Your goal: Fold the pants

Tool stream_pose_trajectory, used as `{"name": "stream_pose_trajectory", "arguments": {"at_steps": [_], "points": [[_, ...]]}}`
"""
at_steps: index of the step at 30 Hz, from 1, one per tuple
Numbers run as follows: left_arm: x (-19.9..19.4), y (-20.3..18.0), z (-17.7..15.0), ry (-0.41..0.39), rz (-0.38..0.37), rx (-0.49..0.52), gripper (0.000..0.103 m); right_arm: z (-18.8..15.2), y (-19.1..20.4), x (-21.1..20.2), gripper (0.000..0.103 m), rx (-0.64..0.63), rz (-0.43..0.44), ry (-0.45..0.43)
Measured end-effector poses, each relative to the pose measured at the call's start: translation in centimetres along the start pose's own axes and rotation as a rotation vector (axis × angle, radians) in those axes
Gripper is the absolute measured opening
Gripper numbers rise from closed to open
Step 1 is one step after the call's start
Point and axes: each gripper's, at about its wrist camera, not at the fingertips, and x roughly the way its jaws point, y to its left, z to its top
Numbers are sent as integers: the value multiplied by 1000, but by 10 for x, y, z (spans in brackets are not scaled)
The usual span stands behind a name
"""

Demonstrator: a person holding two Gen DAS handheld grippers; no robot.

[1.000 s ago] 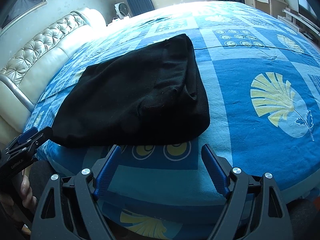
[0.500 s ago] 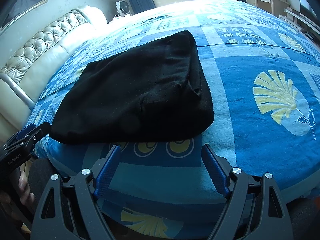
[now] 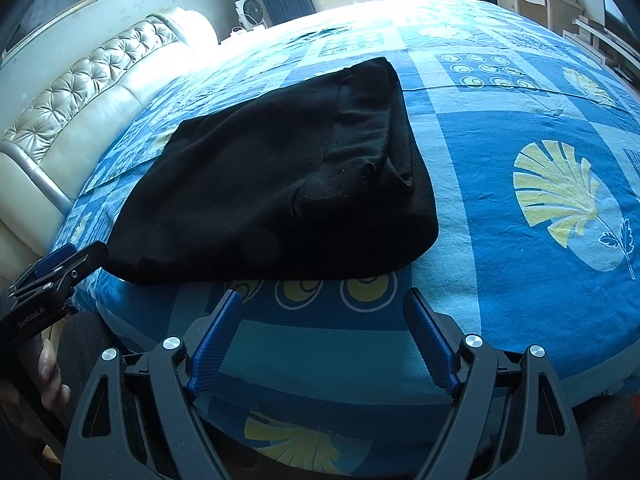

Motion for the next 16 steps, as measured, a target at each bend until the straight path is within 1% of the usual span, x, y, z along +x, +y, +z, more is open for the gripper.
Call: {"name": "stream_pose_trajectory", "arguments": {"at_steps": [2, 4, 6, 9, 11, 13, 15, 16], "points": [[-1, 1, 1, 5, -25, -12, 96, 0, 0, 1, 81, 0, 1, 3], [-3, 5, 5, 14, -39, -51, 99, -1, 0, 1, 81, 0, 4, 3], [-10, 13, 8, -16, -89, -105, 99, -2, -1, 2, 81, -3, 9, 4], [-13, 16, 20, -44, -90, -77, 99, 0, 1, 3, 81, 2, 28, 22], [-10, 23, 29, -83, -51, -40, 101, 6, 3, -6, 81, -1, 45, 7], [3, 34, 41, -116, 9, 14, 101, 18, 6, -21, 81, 0, 74, -38], [27, 51, 56, -139, 97, 41, 101, 36, 6, -34, 81, -5, 80, -95], [45, 62, 66, -133, 131, 47, 101, 47, 4, -37, 84, -9, 76, -121]]}}
